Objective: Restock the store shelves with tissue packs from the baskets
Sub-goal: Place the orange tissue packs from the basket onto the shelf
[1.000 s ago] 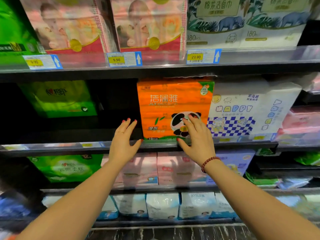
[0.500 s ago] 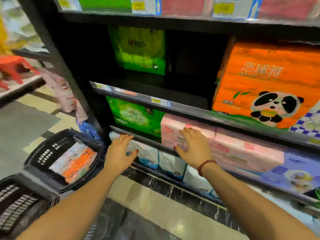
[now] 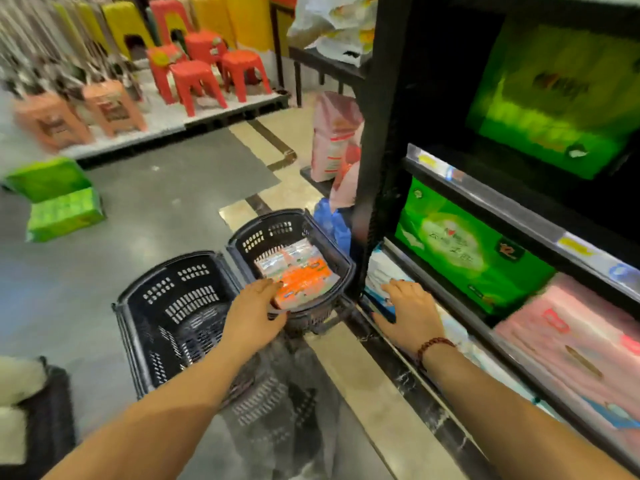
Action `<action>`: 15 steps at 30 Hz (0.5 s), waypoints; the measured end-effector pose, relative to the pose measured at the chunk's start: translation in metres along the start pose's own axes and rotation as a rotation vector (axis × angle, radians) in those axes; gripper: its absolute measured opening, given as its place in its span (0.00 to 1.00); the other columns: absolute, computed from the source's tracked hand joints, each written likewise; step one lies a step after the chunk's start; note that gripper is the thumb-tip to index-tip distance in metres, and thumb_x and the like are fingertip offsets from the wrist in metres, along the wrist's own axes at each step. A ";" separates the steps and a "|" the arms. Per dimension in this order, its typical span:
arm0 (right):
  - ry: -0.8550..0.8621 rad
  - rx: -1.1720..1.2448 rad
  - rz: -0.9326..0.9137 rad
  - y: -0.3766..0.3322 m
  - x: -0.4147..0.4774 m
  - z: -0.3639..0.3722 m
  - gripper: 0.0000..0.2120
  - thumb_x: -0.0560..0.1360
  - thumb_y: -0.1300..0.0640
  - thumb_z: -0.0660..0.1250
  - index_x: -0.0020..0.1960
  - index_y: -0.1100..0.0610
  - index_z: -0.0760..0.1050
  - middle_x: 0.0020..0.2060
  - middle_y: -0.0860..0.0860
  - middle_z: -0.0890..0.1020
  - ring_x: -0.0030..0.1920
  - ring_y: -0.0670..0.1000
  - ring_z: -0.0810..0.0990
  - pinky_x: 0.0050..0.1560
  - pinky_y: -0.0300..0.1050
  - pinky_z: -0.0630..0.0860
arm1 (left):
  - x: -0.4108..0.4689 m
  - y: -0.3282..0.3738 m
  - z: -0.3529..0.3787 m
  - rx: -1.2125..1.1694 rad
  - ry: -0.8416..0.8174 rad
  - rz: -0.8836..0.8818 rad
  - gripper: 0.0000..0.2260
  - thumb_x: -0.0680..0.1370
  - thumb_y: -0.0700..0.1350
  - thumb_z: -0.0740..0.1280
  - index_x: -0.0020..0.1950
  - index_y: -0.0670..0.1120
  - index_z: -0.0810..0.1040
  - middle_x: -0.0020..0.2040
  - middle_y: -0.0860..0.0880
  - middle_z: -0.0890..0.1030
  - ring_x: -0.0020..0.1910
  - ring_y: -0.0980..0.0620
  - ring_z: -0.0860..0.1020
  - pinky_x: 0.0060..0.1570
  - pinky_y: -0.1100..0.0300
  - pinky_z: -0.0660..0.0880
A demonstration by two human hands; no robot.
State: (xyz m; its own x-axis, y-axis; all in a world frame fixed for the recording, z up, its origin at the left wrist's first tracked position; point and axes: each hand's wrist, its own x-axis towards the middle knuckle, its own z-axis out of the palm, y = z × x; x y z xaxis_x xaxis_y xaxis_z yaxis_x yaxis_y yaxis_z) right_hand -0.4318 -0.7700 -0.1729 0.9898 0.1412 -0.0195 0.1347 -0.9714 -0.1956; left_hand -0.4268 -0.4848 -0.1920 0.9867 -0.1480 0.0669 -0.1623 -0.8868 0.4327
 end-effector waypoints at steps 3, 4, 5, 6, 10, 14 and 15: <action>-0.063 0.009 -0.045 -0.025 0.033 0.013 0.29 0.74 0.42 0.64 0.71 0.52 0.67 0.69 0.52 0.70 0.69 0.54 0.66 0.69 0.48 0.61 | 0.005 -0.034 -0.011 0.005 0.021 -0.086 0.25 0.73 0.49 0.72 0.69 0.44 0.74 0.67 0.43 0.75 0.68 0.41 0.70 0.66 0.46 0.68; -0.080 0.001 -0.060 -0.032 0.043 0.016 0.29 0.74 0.41 0.63 0.71 0.52 0.66 0.70 0.52 0.70 0.70 0.54 0.66 0.70 0.48 0.61 | 0.007 -0.041 -0.012 -0.001 0.023 -0.105 0.25 0.73 0.49 0.72 0.69 0.44 0.74 0.66 0.43 0.76 0.67 0.41 0.71 0.65 0.47 0.69; -0.096 -0.004 -0.074 -0.037 0.053 0.019 0.29 0.74 0.41 0.63 0.72 0.52 0.66 0.70 0.51 0.69 0.70 0.54 0.65 0.70 0.48 0.61 | 0.010 -0.048 -0.012 -0.009 0.028 -0.117 0.25 0.73 0.49 0.72 0.68 0.44 0.74 0.65 0.43 0.76 0.66 0.41 0.71 0.65 0.47 0.69; -0.107 -0.005 -0.085 -0.041 0.064 0.022 0.29 0.75 0.41 0.62 0.72 0.52 0.65 0.70 0.51 0.69 0.70 0.54 0.65 0.70 0.48 0.61 | 0.014 -0.054 -0.011 -0.016 0.033 -0.132 0.25 0.72 0.48 0.73 0.68 0.43 0.74 0.64 0.43 0.77 0.66 0.41 0.71 0.65 0.48 0.69; -0.141 0.012 -0.119 -0.046 0.113 0.037 0.29 0.76 0.42 0.62 0.73 0.52 0.64 0.72 0.51 0.66 0.72 0.53 0.63 0.71 0.47 0.60 | 0.042 -0.073 -0.003 -0.033 0.017 -0.203 0.26 0.73 0.48 0.72 0.69 0.43 0.73 0.67 0.43 0.75 0.68 0.43 0.70 0.67 0.49 0.66; -0.210 0.014 -0.175 -0.040 0.176 0.058 0.29 0.75 0.42 0.63 0.72 0.51 0.65 0.70 0.51 0.69 0.70 0.54 0.65 0.68 0.48 0.64 | 0.085 -0.089 0.016 -0.067 -0.002 -0.304 0.27 0.73 0.51 0.72 0.70 0.45 0.72 0.68 0.45 0.74 0.68 0.44 0.69 0.68 0.49 0.66; -0.228 0.012 -0.187 -0.037 0.195 0.064 0.28 0.75 0.42 0.64 0.72 0.51 0.66 0.69 0.51 0.70 0.69 0.54 0.66 0.67 0.47 0.65 | 0.097 -0.093 0.023 -0.086 0.003 -0.332 0.27 0.73 0.51 0.72 0.70 0.45 0.72 0.68 0.46 0.74 0.69 0.45 0.68 0.69 0.50 0.66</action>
State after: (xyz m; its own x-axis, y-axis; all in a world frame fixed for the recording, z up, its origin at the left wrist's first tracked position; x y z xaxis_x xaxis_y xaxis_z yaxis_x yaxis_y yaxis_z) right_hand -0.2471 -0.6941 -0.2326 0.9118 0.3578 -0.2017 0.3114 -0.9224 -0.2285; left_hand -0.3159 -0.4266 -0.2463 0.9857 0.1436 -0.0879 0.1684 -0.8464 0.5053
